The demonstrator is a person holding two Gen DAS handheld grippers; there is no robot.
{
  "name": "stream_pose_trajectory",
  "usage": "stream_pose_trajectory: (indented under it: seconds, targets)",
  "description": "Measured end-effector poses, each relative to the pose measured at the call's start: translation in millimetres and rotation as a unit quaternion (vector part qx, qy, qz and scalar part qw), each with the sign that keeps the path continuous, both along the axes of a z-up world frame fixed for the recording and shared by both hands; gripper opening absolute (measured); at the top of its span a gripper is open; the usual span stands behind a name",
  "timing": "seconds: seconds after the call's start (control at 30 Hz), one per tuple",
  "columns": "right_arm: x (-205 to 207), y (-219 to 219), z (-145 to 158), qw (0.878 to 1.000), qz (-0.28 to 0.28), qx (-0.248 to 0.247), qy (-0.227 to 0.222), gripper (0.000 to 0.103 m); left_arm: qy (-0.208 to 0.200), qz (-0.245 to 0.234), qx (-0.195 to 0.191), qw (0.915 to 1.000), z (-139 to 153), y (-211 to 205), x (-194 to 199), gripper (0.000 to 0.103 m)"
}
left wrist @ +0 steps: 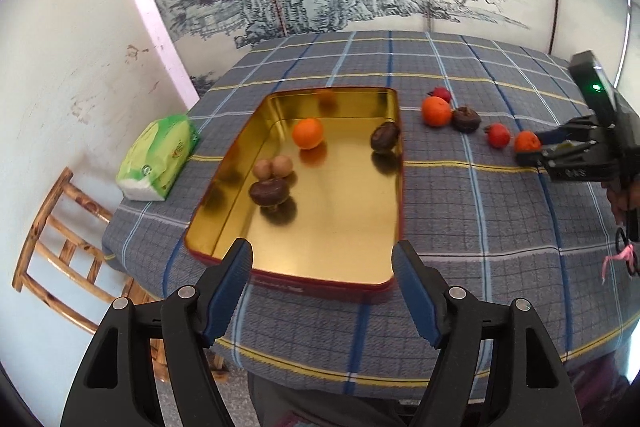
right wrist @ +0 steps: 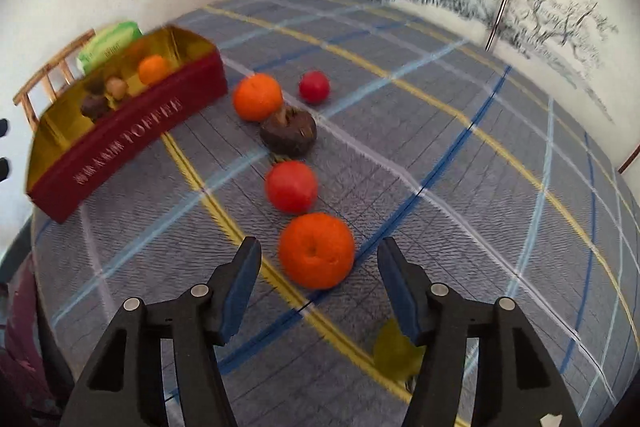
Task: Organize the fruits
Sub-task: 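Move the right gripper back to the fruit row and grasp an orange, then grasp the red tomato with the left gripper while the right holds the orange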
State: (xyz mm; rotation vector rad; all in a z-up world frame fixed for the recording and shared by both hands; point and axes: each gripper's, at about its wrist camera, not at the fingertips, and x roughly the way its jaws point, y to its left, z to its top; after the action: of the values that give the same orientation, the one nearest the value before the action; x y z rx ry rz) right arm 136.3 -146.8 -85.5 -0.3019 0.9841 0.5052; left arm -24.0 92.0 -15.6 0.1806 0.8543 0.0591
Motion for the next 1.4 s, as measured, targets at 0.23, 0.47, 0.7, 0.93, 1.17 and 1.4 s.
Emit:
stream_pose_trajectory:
  seconds: [0.23,0.47,0.7,0.93,1.17,1.4]
  targets:
    - [-16.5,-40.1,32.5,0.997,-0.039,0.057,-0.042,0.033,0.002,-0.060,-0.010,0.9981,6.0,-34.3,8.7,0.073]
    - [-41.6,-180.2,42.3,0.969,-0.218,0.076,-0.086,0.033,0.024,-0.155,-0.050,0.9863,6.5,-87.1,25.1,0.073]
    - [-61.3,-239.2,9.2,0.954,-0.286,0.069,-0.058,0.034,0.052,-0.200,-0.086,0.9746,7.5,-134.7,58.2,0.073]
    - [-58.5,-256.6,-3.3,0.945,-0.309,0.102,-0.042,0.034,0.077,-0.243,-0.086,0.9632,-4.3,-184.7,83.7,0.073]
    - [-57.7,-260.4,-5.9,0.943,-0.307,0.122,-0.034,0.035,0.087,-0.211,-0.103,0.9682,-16.6,-180.0,107.8,0.073]
    - [-56.4,-255.0,-6.2,0.949,-0.291,0.120,-0.032,0.036,0.107,-0.140,-0.143,0.9739,-28.2,-157.8,150.8,0.072]
